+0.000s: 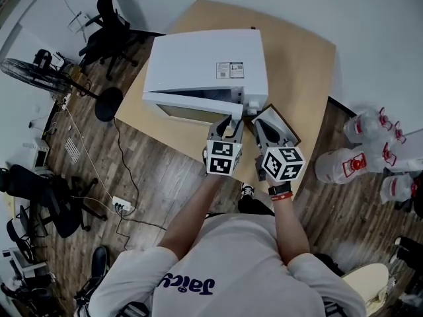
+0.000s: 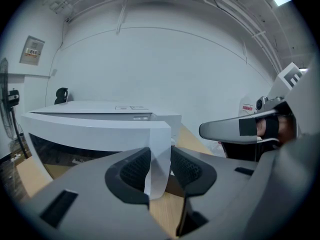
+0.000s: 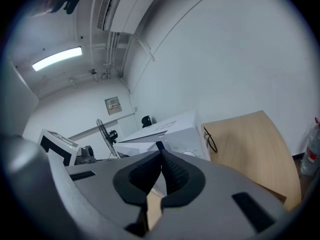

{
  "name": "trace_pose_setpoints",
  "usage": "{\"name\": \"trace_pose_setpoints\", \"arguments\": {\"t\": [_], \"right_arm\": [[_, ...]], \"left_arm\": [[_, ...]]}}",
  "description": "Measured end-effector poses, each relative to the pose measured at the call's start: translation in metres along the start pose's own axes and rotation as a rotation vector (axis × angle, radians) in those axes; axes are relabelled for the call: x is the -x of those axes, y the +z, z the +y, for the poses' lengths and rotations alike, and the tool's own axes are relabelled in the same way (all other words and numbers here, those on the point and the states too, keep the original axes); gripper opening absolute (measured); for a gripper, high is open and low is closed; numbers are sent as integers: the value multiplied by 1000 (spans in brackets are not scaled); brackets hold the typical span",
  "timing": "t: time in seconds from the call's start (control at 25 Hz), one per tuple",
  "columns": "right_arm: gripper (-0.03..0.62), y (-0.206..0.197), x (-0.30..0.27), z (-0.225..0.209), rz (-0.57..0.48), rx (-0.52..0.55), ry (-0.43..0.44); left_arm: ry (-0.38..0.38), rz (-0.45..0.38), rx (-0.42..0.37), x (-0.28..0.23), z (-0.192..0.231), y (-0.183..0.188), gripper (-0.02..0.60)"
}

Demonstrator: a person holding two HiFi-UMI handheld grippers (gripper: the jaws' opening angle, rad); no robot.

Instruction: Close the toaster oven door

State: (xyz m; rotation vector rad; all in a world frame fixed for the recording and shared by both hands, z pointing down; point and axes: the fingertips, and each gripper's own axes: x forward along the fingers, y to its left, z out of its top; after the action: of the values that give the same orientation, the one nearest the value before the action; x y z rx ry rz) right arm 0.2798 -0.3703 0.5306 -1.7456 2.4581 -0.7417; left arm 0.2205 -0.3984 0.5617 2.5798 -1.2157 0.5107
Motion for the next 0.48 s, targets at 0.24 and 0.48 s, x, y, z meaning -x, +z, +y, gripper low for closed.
{"name": "trace_pose_setpoints", "arguments": {"t": [0.24,0.48], "right_arm": [[15,2,-8,-7,5,-6,-1],[15,4,-12,-11,7,-6,-1]], "left_arm": [[1,-1,3,-12,4,6,146],[8,2,-5,-22,6,11,146]]}}
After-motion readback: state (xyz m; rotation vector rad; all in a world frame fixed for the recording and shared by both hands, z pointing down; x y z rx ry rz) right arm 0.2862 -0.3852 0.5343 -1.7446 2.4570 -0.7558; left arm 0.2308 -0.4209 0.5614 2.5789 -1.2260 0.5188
